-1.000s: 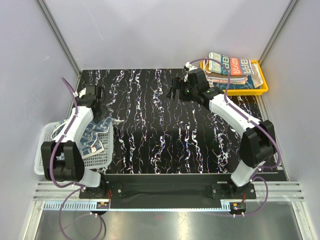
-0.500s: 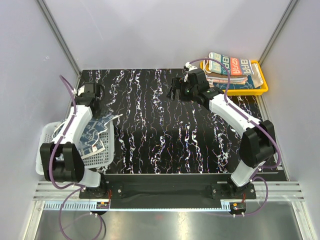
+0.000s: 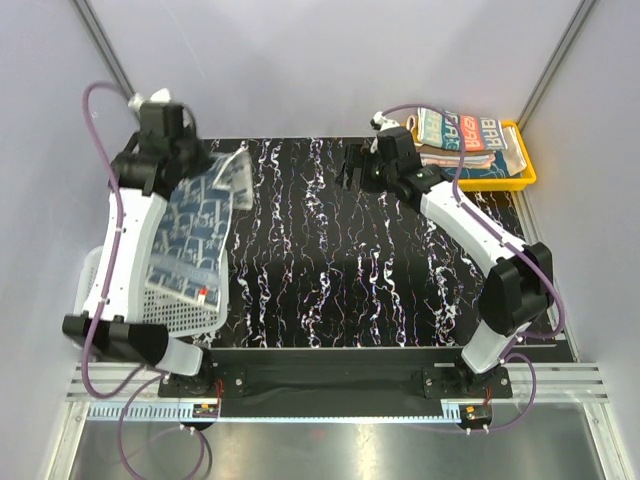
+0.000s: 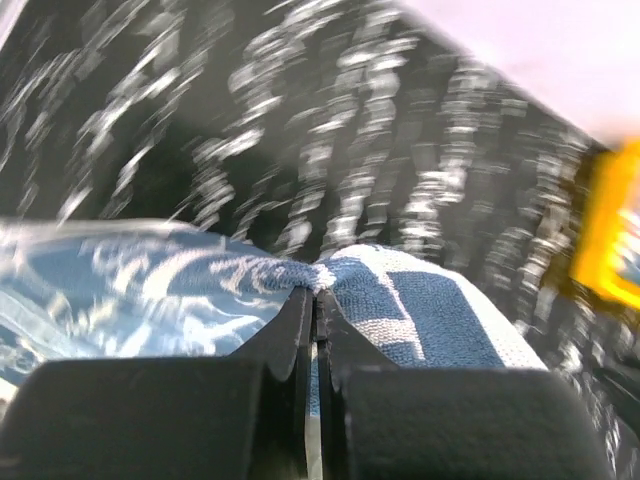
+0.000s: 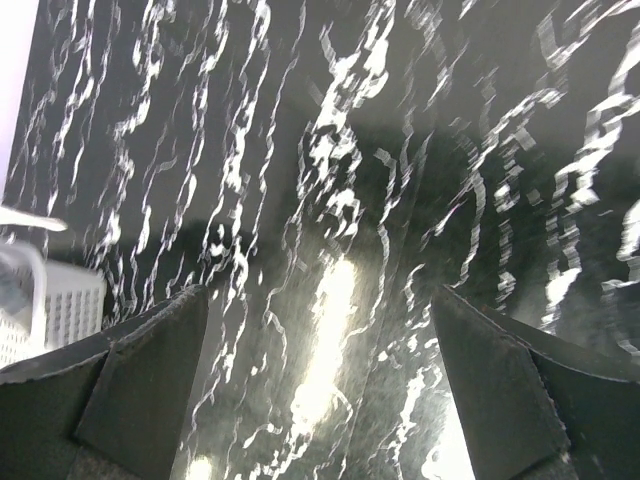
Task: Fold and stack the towels
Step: Move the towel to the center of the board
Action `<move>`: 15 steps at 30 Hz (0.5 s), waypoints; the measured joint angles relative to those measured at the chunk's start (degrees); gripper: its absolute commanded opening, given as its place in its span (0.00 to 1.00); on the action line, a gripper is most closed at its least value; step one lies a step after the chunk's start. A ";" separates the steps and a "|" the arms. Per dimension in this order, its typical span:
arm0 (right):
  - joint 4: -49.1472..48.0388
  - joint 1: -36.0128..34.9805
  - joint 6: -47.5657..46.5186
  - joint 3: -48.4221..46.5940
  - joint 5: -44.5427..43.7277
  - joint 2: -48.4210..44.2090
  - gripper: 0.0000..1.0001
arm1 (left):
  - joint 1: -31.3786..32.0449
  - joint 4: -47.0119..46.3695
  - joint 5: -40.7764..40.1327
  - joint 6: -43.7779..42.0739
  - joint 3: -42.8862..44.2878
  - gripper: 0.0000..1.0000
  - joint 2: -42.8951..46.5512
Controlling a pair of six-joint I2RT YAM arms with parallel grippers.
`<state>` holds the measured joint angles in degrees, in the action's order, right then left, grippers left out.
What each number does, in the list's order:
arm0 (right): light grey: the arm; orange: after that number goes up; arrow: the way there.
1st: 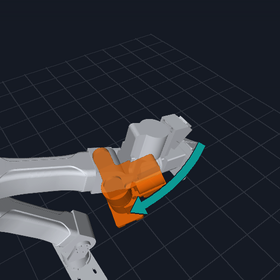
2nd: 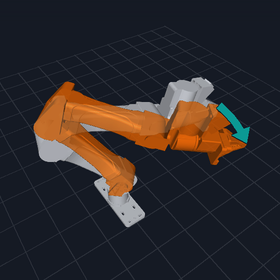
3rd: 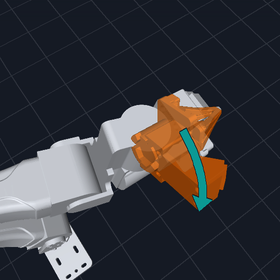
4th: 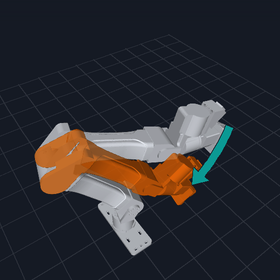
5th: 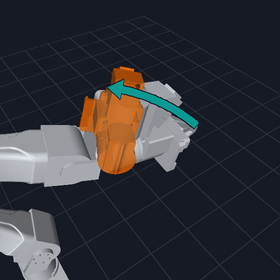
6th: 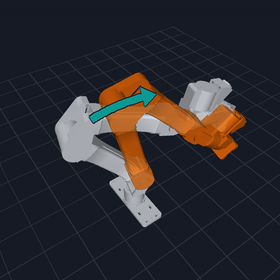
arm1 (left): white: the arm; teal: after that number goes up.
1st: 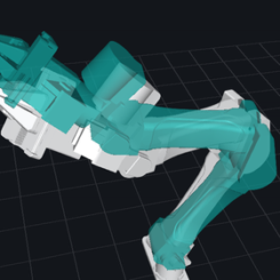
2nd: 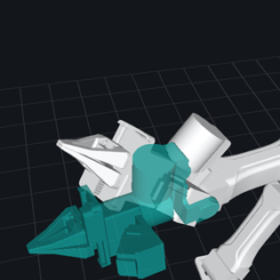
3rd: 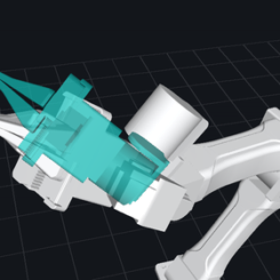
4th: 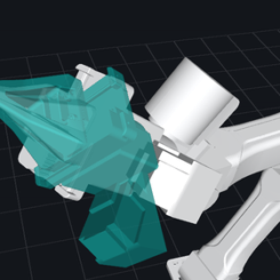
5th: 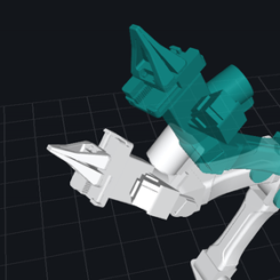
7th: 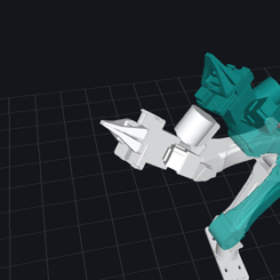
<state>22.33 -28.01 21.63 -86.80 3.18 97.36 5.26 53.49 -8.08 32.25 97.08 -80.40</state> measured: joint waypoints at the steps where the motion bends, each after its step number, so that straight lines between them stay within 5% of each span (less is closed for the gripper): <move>1: 0.61 0.00 -0.20 -0.92 -0.92 0.00 1.00 | 2.38 1.20 -0.07 -0.92 5.22 0.00 -2.10; 5: 4.57 0.28 -1.18 -6.25 -7.85 -0.48 1.00 | 13.44 4.57 0.57 -3.45 23.65 0.00 -11.76; 9: 7.67 3.82 -1.51 -9.79 -11.74 -3.41 1.00 | 22.62 7.58 1.64 -5.35 33.24 0.00 -19.82; 15: 10.19 15.52 -1.51 -9.01 -16.02 -12.04 1.00 | 34.71 5.35 2.29 -6.47 22.67 0.00 -24.46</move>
<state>32.51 -12.49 20.12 -95.81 -12.84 85.32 39.97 58.85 -5.78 25.78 119.74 -104.86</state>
